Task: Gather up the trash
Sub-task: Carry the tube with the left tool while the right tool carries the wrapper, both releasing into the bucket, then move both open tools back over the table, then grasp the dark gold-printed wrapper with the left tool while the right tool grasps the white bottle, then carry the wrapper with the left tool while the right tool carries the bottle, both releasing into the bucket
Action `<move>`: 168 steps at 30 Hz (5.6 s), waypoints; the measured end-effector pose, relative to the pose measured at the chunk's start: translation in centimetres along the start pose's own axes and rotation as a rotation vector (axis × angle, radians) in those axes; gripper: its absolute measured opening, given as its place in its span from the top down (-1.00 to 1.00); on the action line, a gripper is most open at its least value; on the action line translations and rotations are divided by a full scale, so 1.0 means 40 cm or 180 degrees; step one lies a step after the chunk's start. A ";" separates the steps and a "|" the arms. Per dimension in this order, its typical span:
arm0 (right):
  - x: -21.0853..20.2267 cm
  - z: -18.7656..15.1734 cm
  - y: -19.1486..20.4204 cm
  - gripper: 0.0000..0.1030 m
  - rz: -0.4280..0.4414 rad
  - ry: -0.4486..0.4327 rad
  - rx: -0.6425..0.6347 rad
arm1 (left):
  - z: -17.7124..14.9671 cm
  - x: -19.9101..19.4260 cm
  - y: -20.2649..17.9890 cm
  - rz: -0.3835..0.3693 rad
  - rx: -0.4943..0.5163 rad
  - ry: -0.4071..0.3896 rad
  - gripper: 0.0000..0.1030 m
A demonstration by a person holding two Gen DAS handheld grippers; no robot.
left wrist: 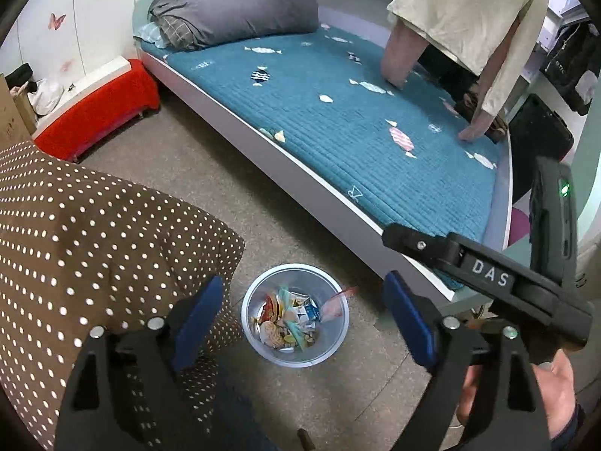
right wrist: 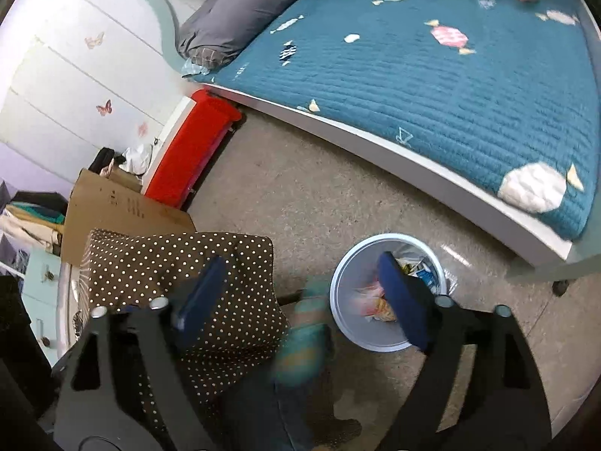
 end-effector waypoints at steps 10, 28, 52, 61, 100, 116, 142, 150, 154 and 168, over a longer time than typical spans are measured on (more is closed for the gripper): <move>-0.057 -0.014 0.027 -0.88 -0.0198 -0.0148 -0.0077 | 0.018 -0.123 0.038 -0.0010 -0.0165 -0.0364 -0.72; -0.156 -0.064 0.430 -0.88 0.0018 -0.0386 -0.0902 | -0.019 -0.426 0.211 0.0263 -0.0331 -0.1019 -0.73; 0.041 -0.275 0.867 -0.88 -0.0042 -0.0116 -0.2101 | -0.227 -0.514 0.810 0.0959 -0.1449 -0.0963 -0.73; 0.126 -0.265 0.868 -0.88 -0.0085 0.0052 -0.2066 | -0.201 -0.391 0.889 0.0872 -0.1379 -0.0648 -0.06; 0.615 -0.495 1.465 0.50 -0.0047 0.0520 -0.3345 | -0.451 -0.661 1.376 0.1317 -0.2565 -0.1409 0.52; 0.159 -0.504 1.044 0.50 0.0374 0.0418 -0.2662 | -0.439 -0.700 1.007 0.0915 -0.2095 -0.1402 0.52; -0.261 -0.079 0.407 0.50 -0.0052 -0.0585 -0.1351 | -0.105 -0.505 0.237 0.0147 -0.0508 -0.1103 0.52; -0.209 -0.044 0.277 0.50 -0.0238 -0.0477 -0.1092 | -0.037 -0.339 0.083 -0.0019 -0.0182 -0.0727 0.52; -0.177 -0.032 0.228 0.50 -0.0299 -0.0417 -0.0962 | -0.023 -0.246 0.053 -0.0047 -0.0127 -0.0492 0.52; -0.088 0.000 0.142 0.49 -0.0368 -0.0205 -0.0739 | 0.002 -0.064 -0.005 -0.0083 0.0056 -0.0030 0.51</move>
Point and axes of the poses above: each gripper's, at about its wrist camera, not at the fingertips, and x roughly the way its jaws point, y to its left, z to its top, the point moved 10 cm from there along x, roughly the way its jaws point, and after that the axes turned 8 degrees about y, right-handed, at the moved point
